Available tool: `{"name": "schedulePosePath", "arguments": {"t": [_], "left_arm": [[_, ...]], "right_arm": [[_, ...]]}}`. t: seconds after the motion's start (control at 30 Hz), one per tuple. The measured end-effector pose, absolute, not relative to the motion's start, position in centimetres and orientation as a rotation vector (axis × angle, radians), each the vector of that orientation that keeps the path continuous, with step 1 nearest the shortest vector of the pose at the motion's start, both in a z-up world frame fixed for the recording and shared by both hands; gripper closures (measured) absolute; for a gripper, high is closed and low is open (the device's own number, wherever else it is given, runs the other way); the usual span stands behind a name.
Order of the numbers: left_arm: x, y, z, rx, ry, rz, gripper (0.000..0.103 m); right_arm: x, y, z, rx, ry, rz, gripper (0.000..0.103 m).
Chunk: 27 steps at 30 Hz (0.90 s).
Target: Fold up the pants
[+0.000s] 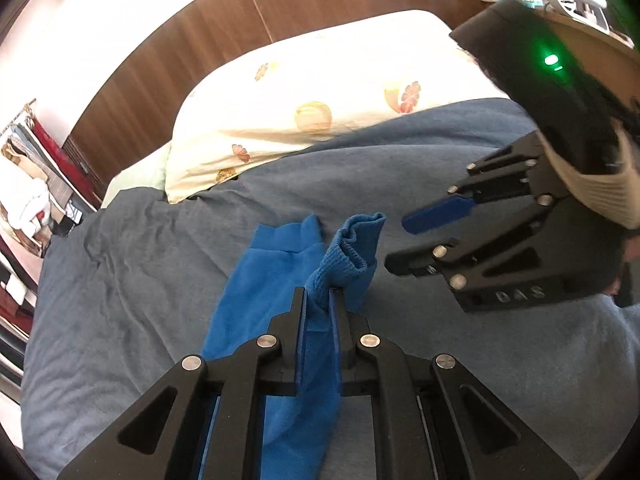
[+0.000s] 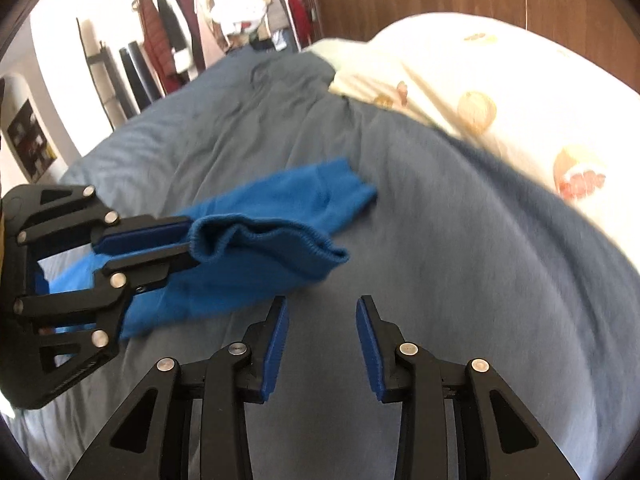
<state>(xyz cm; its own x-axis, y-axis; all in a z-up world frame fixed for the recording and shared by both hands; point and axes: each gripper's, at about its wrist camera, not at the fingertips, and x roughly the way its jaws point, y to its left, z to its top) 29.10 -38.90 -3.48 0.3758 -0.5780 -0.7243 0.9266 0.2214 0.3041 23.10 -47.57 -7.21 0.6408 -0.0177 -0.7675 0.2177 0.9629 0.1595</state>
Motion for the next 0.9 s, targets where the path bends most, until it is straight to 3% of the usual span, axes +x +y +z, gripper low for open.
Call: {"name": "schedulePosePath", "arguments": {"t": [0.37,0.47,0.63,0.67,0.9], "left_arm": [[29.2,-38.7,-3.9,0.882,0.501,-1.145,0.092],[30.1,-39.2,-3.5,0.891,0.471,-1.129,0.092],[34.1,-41.3,-3.2,0.839,0.491,-1.077,0.095],[35.2,-41.9,-3.3,0.831,0.498,-1.061,0.102],[42.8,-45.8,-5.4,0.739,0.686,-1.032,0.101]], "right_arm": [[26.3,-47.8,-7.6,0.101,0.849,0.02,0.068],[27.0,-47.7,-7.4,0.09,0.844,0.035,0.09],[28.3,-49.7,-7.5,0.267,0.835,-0.015,0.093],[28.7,-50.2,-7.6,0.314,0.828,-0.023,0.094],[31.9,-53.0,-9.1,0.468,0.829,-0.118,0.095]]}}
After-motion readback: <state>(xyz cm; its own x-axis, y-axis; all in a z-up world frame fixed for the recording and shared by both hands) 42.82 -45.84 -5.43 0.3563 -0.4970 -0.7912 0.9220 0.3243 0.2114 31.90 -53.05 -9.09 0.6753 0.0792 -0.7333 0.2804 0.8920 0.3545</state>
